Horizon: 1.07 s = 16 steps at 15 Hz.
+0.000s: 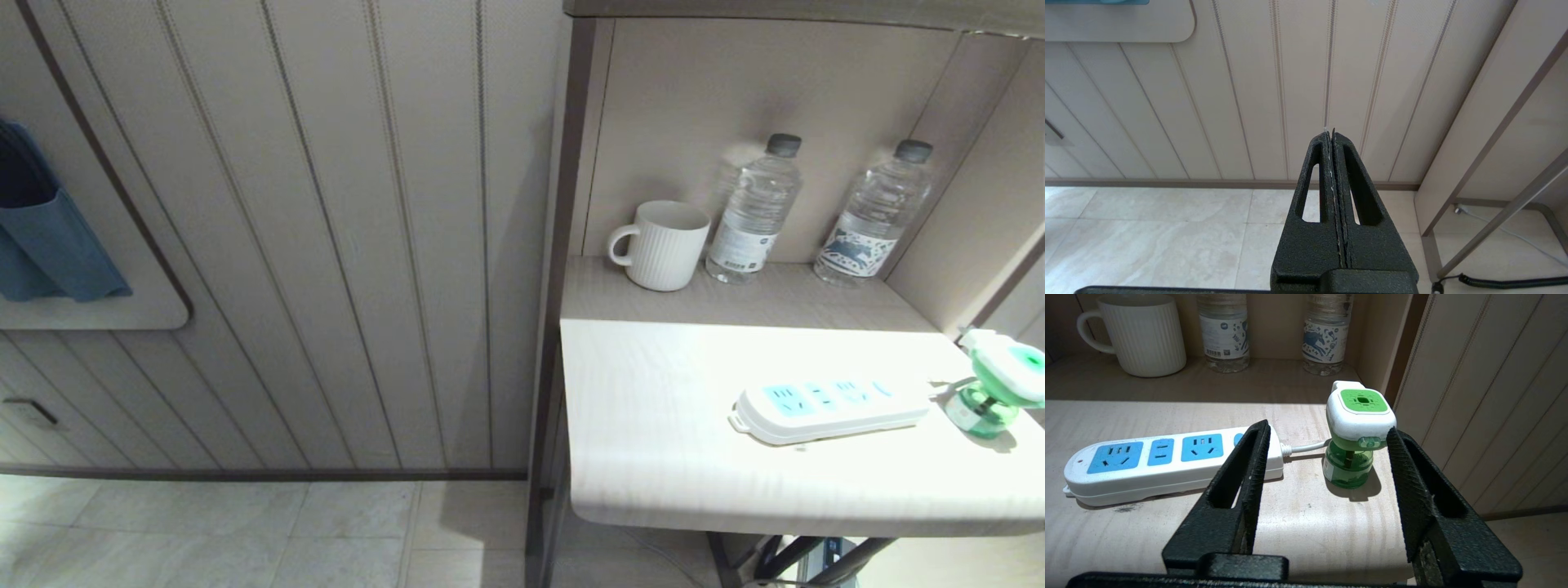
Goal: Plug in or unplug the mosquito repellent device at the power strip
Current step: Pick up the mosquito repellent liquid
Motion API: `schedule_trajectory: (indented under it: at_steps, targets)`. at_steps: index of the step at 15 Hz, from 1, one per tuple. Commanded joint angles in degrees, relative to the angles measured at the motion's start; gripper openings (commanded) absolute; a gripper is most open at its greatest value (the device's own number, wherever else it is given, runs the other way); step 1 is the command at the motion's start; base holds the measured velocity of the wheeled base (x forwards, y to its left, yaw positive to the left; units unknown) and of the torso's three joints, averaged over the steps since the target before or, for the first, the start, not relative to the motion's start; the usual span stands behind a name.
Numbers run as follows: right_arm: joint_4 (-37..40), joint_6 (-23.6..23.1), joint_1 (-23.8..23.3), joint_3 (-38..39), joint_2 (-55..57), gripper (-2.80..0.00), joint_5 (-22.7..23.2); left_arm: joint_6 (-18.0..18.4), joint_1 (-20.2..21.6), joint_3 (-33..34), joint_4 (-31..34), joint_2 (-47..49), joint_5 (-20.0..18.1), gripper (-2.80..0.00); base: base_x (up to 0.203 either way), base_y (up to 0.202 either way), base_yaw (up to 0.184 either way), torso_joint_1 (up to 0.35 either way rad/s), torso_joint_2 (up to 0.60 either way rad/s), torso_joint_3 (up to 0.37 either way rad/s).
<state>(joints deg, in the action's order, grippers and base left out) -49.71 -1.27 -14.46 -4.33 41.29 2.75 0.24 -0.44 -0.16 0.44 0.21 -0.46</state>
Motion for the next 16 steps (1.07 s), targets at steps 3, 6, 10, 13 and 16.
schedule_trajectory:
  at_steps: [3,6,10,13,16]
  targets:
    - [-1.68,0.17,0.79,0.8,-1.79,0.0,1.29,0.02,0.0,0.05,0.0,-0.03,0.02,-2.8,0.0,0.0,0.0,0.0,0.0,0.0]
    - [-2.84,0.38,0.49,1.29,0.13,0.0,3.04,0.02,0.0,-0.02,0.0,-0.03,0.02,-2.8,0.0,0.0,0.0,0.0,0.0,0.0]
    - [-2.91,0.94,0.32,-0.62,5.92,0.0,2.82,0.02,0.0,-0.02,0.0,-0.03,0.02,-2.8,0.0,0.0,0.0,0.0,0.0,0.0]
    - [-5.52,0.97,0.09,-0.62,9.17,0.0,2.87,0.02,0.0,0.02,0.0,-0.03,0.02,-2.8,0.0,0.0,0.0,0.0,0.0,0.0]
    - [-10.24,2.23,-1.08,-0.67,13.75,0.0,2.94,0.02,0.0,-0.02,0.0,-0.03,0.02,-2.8,0.0,0.0,0.0,0.0,0.0,0.0]
